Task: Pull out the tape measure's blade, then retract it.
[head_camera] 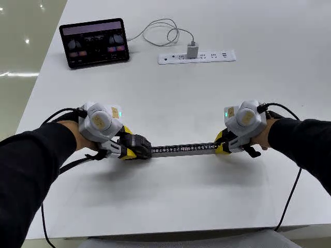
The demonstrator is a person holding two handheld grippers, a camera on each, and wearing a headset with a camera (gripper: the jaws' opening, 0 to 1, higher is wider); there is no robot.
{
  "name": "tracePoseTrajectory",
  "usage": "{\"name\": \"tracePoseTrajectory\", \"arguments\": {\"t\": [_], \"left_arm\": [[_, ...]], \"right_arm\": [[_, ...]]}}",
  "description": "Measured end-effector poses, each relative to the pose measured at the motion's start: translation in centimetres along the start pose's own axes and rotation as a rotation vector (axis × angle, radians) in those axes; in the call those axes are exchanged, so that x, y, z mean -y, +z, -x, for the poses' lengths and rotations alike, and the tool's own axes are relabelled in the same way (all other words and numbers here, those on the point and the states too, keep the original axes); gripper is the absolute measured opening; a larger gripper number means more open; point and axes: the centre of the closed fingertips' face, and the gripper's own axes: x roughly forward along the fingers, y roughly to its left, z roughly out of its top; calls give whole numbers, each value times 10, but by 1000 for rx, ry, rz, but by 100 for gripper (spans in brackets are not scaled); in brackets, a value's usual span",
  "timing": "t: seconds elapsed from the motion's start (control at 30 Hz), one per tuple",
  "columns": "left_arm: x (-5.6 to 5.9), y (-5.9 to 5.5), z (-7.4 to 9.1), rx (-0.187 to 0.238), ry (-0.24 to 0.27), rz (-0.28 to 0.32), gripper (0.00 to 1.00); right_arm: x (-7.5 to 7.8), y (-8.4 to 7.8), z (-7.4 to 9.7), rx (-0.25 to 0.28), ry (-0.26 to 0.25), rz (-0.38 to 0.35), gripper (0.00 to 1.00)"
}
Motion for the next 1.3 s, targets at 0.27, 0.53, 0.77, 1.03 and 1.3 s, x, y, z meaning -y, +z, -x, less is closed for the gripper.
{"name": "tracePoseTrajectory", "arguments": {"t": [0.27, 0.53, 0.77, 1.03, 1.3], "left_arm": [[0, 0, 0, 1, -2, 0, 31], [0, 0, 0, 1, -1, 2, 31], [0, 0, 0, 1, 0, 2, 31], [0, 0, 0, 1, 0, 1, 31], [0, 0, 0, 1, 1, 3, 31]], "right_arm": [[2, -8, 4, -5, -5, -10, 10], [1, -12, 7, -12, -8, -13, 10], [0, -14, 9, -12, -9, -17, 10], [0, -16, 11, -17, -9, -19, 10], [1, -22, 14, -23, -13, -22, 10]]}}
